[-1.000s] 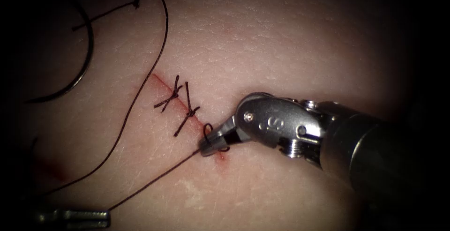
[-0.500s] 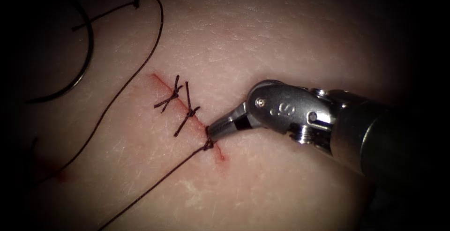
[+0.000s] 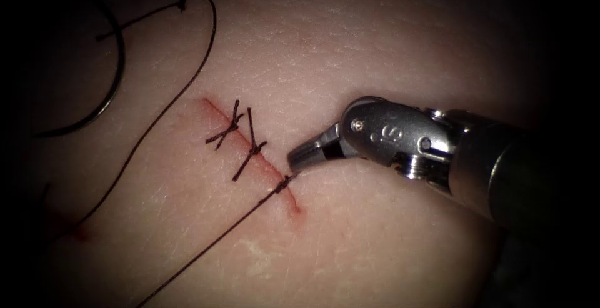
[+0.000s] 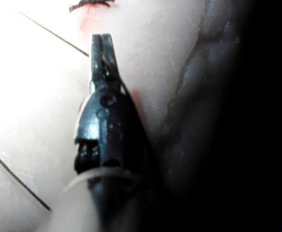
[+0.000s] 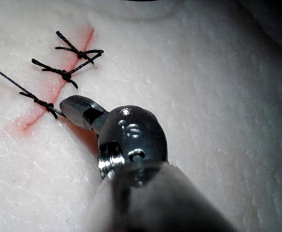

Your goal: Wound Closure

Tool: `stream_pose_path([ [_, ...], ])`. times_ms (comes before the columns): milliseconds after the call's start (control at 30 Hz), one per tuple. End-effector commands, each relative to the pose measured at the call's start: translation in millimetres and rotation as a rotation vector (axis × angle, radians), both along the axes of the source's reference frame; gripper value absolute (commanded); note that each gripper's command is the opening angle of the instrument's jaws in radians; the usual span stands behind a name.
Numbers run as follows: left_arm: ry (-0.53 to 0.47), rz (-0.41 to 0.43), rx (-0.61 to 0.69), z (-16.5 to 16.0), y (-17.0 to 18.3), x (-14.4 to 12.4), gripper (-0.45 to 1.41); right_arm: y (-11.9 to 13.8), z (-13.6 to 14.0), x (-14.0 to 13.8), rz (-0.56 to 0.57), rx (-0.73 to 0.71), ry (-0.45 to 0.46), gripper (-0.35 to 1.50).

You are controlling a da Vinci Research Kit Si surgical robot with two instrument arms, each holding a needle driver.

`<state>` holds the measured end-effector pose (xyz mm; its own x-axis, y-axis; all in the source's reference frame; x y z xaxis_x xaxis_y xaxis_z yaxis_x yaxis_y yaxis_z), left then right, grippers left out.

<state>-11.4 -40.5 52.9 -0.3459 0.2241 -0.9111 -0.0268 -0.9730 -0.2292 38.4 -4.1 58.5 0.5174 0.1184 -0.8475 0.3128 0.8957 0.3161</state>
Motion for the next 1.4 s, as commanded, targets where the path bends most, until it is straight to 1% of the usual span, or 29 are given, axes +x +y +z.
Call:
stream_pose_path([
  [33, 0.006, 0.006, 0.005, 0.4, -1.7, 0.0, -0.45, -0.6, 0.9, 0.9, -0.004, -0.002, 0.003, -0.35],
  [167, 0.018, 0.008, 0.005, -0.7, -2.9, 0.2, -0.45, -0.5, 1.4, 0.9, -0.002, -0.01, -0.002, -0.35],
  [433, 0.007, 0.031, 0.012, -2.8, -5.2, -0.2, -0.45, 0.3, 2.4, 0.4, 0.028, -0.02, -0.028, -0.35],
  [600, 0.005, 0.038, 0.008, -2.7, -5.9, -0.3, -0.45, 1.0, 2.6, 0.0, 0.057, -0.018, -0.062, -0.35],
  [700, 0.008, 0.04, 0.005, -2.3, -6.0, -0.4, -0.45, 0.7, 2.7, 0.0, 0.06, -0.017, -0.067, -0.35],
  [933, 0.004, 0.036, 0.014, -2.7, -4.4, -1.6, -0.45, -0.4, 2.6, 0.3, 0.056, -0.013, -0.058, -0.35],
  [1033, -0.001, 0.045, -0.005, -3.7, -2.7, -2.4, -0.45, -0.8, 2.3, 0.5, 0.066, -0.008, -0.05, -0.35],
  [1133, -0.007, 0.056, -0.03, -4.9, -0.5, -3.4, -0.45, -1.1, 1.8, 0.6, 0.088, 0.006, -0.022, -0.35],
  [1167, -0.013, 0.052, -0.035, -5.2, 0.3, -3.7, -0.45, -1.1, 1.6, 0.6, 0.106, 0.02, -0.018, -0.18],
  [1233, -0.024, 0.056, -0.052, -6.1, 1.9, -4.6, -0.45, -1.1, 1.1, 0.7, 0.149, 0.041, -0.006, 0.47],
  [1267, -0.031, 0.06, -0.054, -6.4, 2.6, -5.0, -0.45, -1.0, 0.9, 0.7, 0.167, 0.05, -0.001, 0.71],
  [1333, -0.043, 0.059, -0.061, -7.2, 4.0, -5.8, -0.45, -0.7, 0.3, 0.7, 0.202, 0.072, 0.018, 1.01],
  [1367, -0.05, 0.063, -0.065, -7.6, 4.6, -6.1, -0.45, -0.4, -0.2, 0.6, 0.223, 0.084, 0.024, 1.06],
  [1400, -0.056, 0.065, -0.073, -8.3, 5.8, -6.9, -0.45, 0.3, -1.2, 0.3, 0.266, 0.107, 0.036, 1.21],
])
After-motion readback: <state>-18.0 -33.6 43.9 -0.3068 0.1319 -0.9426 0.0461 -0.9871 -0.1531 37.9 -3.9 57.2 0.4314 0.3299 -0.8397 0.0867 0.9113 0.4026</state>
